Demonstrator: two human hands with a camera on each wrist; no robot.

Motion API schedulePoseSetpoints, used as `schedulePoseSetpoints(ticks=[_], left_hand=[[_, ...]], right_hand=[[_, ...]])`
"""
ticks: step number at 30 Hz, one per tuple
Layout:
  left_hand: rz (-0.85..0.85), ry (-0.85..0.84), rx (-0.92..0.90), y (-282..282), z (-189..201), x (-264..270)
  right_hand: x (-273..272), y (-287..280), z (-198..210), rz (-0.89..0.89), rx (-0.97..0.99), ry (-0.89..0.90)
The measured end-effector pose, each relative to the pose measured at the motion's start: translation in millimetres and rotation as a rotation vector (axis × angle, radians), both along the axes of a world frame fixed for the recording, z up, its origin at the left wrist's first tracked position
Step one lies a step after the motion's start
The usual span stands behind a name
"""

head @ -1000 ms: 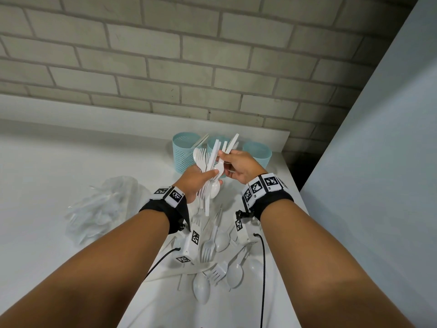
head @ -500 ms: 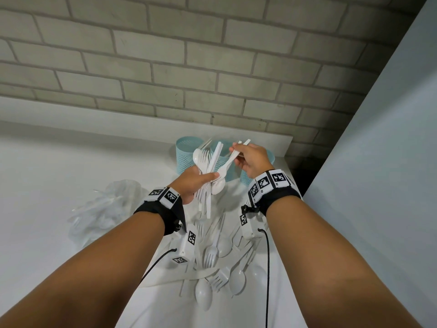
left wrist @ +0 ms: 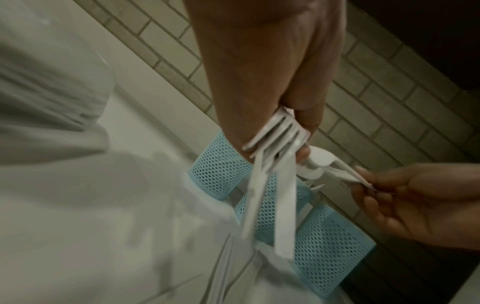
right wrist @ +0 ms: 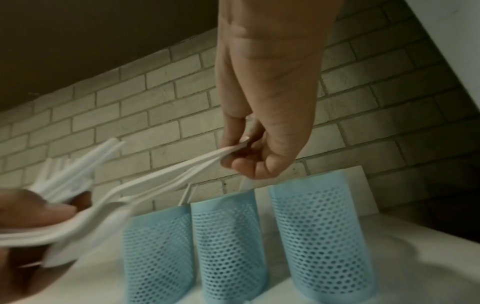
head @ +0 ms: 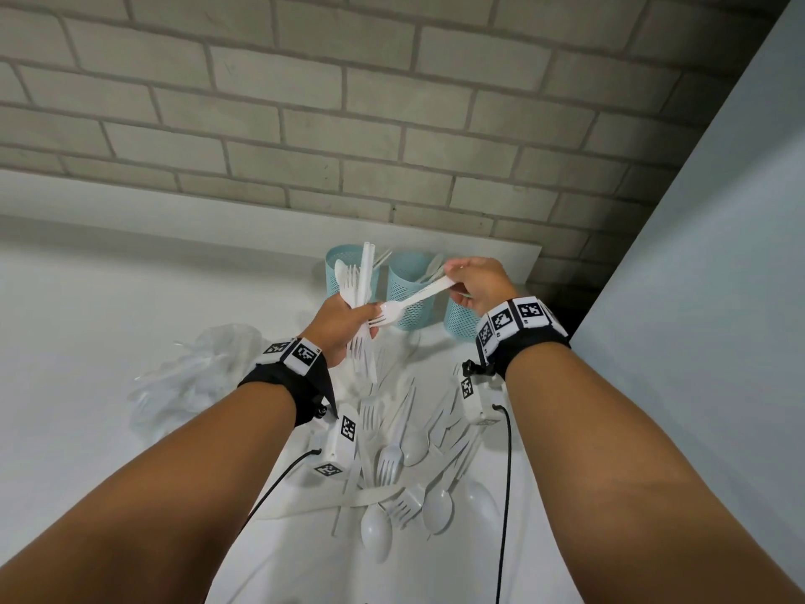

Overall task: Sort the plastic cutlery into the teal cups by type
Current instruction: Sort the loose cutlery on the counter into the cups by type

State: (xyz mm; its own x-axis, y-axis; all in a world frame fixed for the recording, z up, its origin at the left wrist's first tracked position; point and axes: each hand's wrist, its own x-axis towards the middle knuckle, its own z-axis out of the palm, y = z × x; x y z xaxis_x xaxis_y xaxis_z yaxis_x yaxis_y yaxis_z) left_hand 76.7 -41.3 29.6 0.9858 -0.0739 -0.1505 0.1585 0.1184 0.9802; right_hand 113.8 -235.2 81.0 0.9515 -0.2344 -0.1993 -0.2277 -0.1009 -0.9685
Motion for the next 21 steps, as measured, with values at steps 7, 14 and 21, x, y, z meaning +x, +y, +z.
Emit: schedulePoseSetpoints(ticks=[7,14,21], left_hand=[[0.050,-0.044,0.047,6.0,-2.8,3.2],[0.029,0.039,-0.078,0.0,3.5,2.7],[-0.114,0.154,-0.113,0.4,-1.6,-3.9]], right_hand=[[-15.2,-9.7,-2.5,0.639,-0.420,0.442],[-12.7,-4.5,-15.6,0.562,-0.515,0.342],[-6.7,-5.4,-16.8,0.144,-0.042,0.029]])
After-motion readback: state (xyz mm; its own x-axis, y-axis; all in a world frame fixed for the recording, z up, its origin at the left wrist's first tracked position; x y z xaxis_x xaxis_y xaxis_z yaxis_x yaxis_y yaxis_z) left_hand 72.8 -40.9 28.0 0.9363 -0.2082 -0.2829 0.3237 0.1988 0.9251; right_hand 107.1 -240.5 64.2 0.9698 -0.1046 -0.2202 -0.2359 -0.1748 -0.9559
